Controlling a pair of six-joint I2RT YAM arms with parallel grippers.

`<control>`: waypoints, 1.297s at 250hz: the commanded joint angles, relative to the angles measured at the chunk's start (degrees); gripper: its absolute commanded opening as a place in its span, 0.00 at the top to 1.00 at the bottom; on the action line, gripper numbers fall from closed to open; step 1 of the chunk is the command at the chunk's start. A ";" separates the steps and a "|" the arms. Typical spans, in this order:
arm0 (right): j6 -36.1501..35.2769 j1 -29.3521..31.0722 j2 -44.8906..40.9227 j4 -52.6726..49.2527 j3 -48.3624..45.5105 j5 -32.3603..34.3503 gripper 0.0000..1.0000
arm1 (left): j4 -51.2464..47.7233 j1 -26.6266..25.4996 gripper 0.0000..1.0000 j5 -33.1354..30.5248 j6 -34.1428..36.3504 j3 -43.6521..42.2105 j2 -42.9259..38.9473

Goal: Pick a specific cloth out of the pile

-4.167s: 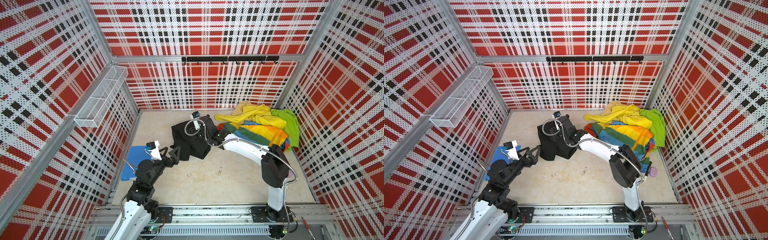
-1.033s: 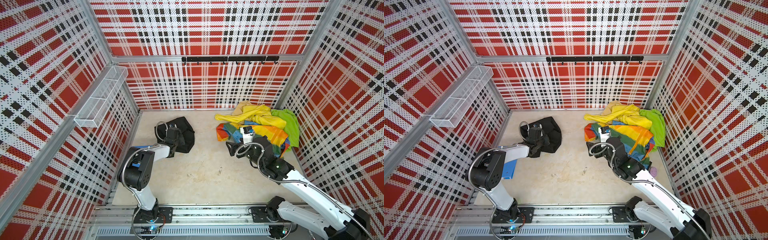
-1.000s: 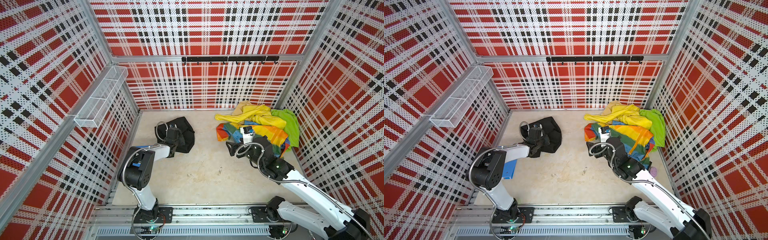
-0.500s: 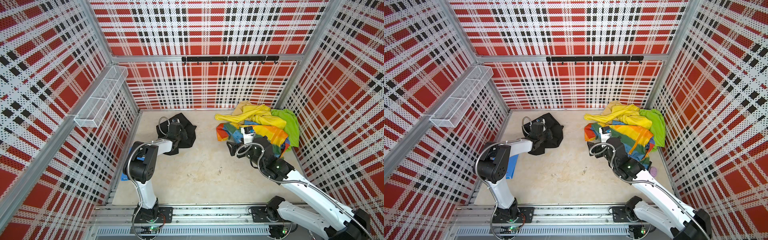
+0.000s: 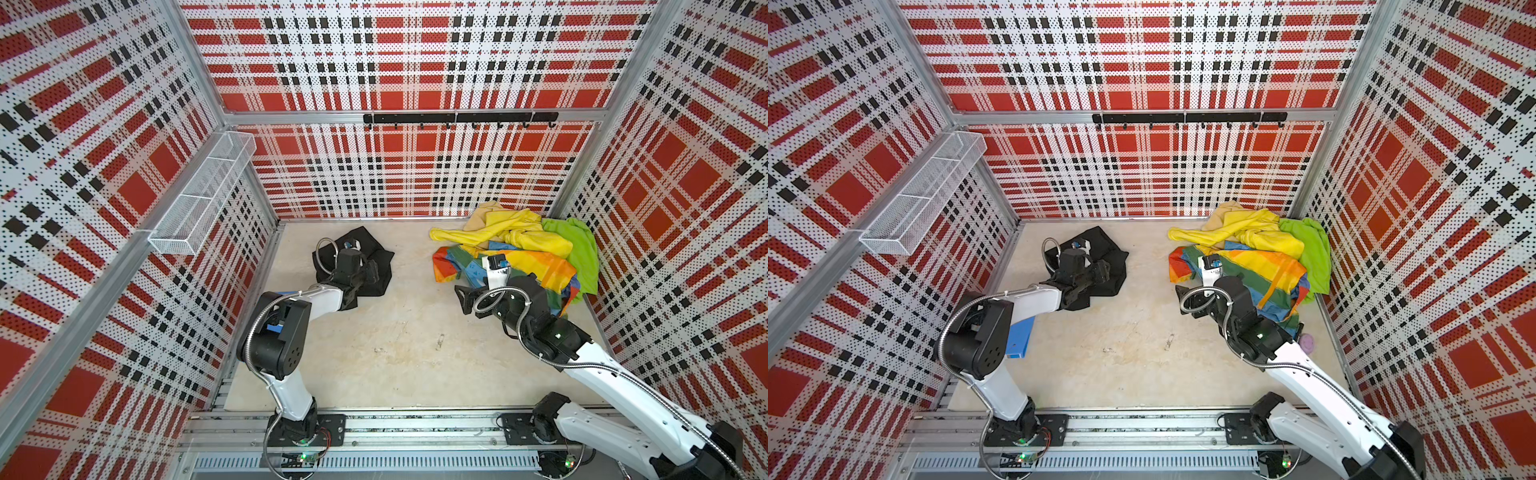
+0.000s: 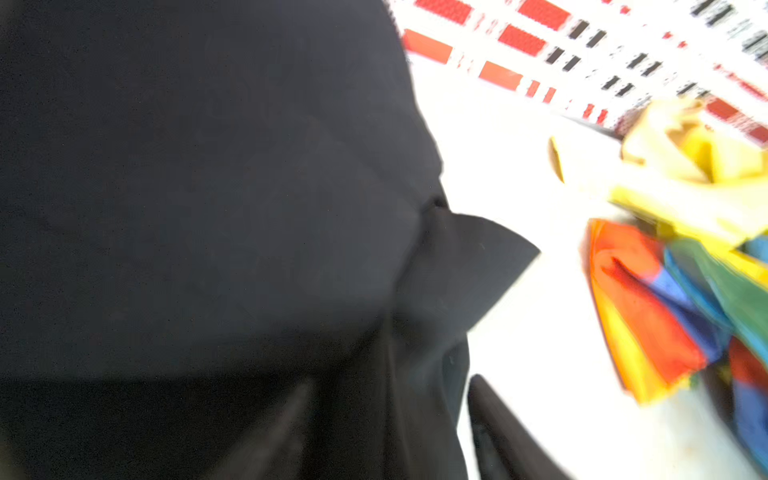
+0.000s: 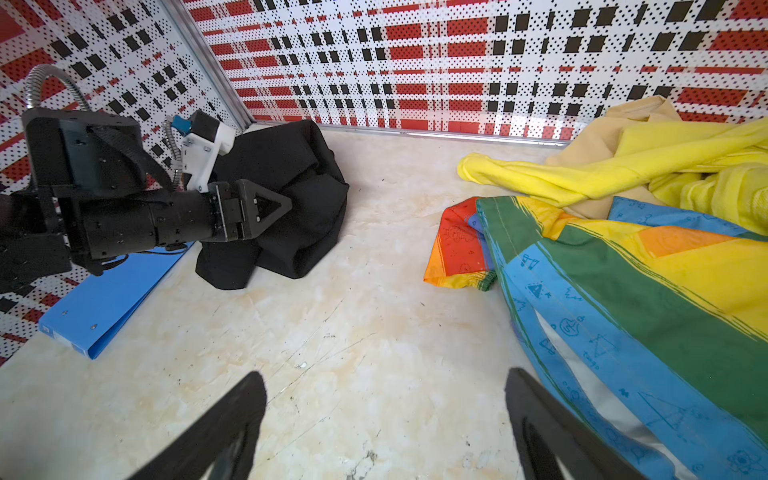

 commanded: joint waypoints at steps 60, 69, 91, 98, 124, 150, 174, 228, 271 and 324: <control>-1.60 -0.07 -2.18 2.30 -0.90 4.60 0.02 | -0.60 -5.05 0.01 -2.04 0.03 -11.97 -19.25; -1.50 -0.03 -2.28 2.46 -1.27 5.33 0.02 | -1.39 -5.67 0.01 -2.80 0.23 -13.01 -21.54; -1.11 -0.11 -2.94 2.98 -2.77 7.68 0.01 | -2.36 -6.67 0.01 -5.01 0.37 -16.19 -27.82; -0.85 -0.12 -3.20 3.30 -3.39 8.39 0.01 | -2.36 -6.68 0.01 -5.56 0.32 -17.51 -29.77; 0.34 -0.14 -4.16 6.13 -7.34 13.72 0.00 | -2.04 -6.42 0.01 -8.48 0.85 -21.52 -36.13; 1.73 -0.20 -4.83 9.59 -11.19 18.71 0.00 | -1.55 -5.76 0.01 -12.65 2.85 -24.85 -39.80; 2.28 -0.57 -3.88 11.23 -12.78 21.26 0.00 | -1.30 -1.88 0.01 -12.36 3.15 -26.62 -40.75; 1.03 -2.47 -2.33 12.63 -14.03 24.47 0.00 | 5.31 8.48 0.01 -11.44 4.03 -30.17 -41.56; 2.38 -5.56 -4.53 13.16 -16.14 23.88 0.00 | 18.84 9.93 0.01 -13.73 15.71 -33.66 -39.62; 5.49 -10.92 -6.53 13.37 -17.76 21.00 0.00 | 30.39 10.02 0.01 -14.67 21.07 -33.19 -27.62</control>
